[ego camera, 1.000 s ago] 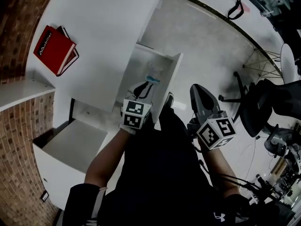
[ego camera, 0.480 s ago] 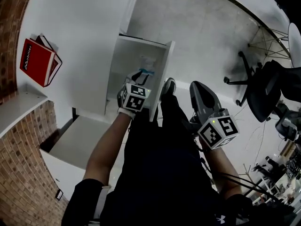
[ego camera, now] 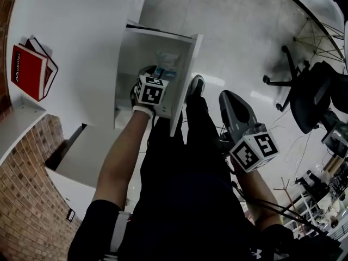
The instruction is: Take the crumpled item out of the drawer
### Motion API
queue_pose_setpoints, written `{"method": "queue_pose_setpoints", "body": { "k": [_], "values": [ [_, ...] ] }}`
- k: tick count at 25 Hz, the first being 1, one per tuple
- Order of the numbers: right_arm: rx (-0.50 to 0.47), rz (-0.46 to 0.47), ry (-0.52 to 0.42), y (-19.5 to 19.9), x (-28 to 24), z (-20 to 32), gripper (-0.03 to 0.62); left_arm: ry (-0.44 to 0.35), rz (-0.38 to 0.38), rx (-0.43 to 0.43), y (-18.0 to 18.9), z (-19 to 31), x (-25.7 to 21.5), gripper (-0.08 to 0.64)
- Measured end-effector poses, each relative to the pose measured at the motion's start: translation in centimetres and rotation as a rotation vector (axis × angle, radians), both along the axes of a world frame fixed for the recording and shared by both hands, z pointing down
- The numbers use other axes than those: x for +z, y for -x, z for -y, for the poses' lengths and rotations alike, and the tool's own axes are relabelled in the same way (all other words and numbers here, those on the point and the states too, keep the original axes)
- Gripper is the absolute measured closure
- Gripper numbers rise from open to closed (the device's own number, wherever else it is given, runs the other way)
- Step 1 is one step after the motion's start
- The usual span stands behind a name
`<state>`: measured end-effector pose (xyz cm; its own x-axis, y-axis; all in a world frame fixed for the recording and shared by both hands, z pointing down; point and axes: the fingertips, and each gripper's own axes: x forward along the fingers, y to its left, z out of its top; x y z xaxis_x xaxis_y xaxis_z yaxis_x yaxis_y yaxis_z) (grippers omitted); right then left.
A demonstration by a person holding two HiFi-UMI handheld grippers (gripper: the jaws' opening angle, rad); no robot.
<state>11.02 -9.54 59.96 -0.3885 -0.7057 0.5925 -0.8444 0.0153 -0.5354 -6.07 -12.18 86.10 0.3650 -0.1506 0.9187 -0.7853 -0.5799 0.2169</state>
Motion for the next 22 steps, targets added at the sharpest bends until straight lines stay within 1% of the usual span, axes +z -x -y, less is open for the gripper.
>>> {"method": "queue_pose_setpoints", "body": {
  "k": [4, 7, 10, 13, 18, 22],
  "values": [
    [0.0, 0.001, 0.023, -0.3, 1.3, -0.2, 0.589, 0.01, 0.015, -0.016, 0.4, 0.3, 2.0, 0.43],
    [0.001, 0.001, 0.038, -0.5, 2.0, -0.5, 0.589, 0.038, 0.012, -0.015, 0.3, 0.2, 2.7, 0.43],
    [-0.004, -0.003, 0.051, -0.7, 2.7, -0.9, 0.591, 0.043, 0.017, -0.015, 0.0, 0.2, 3.5, 0.43],
    [-0.006, -0.007, 0.06, -1.1, 3.1, -1.2, 0.591, 0.04, 0.043, -0.008, 0.0, 0.1, 4.4, 0.456],
    [-0.003, -0.01, 0.058, -1.5, 3.0, -1.3, 0.591, 0.047, 0.049, -0.013, -0.2, -0.1, 4.0, 0.491],
    [-0.008, -0.011, 0.05, -1.4, 2.4, -1.1, 0.59, 0.042, 0.032, -0.021, -0.2, 0.2, 2.9, 0.506]
  ]
}}
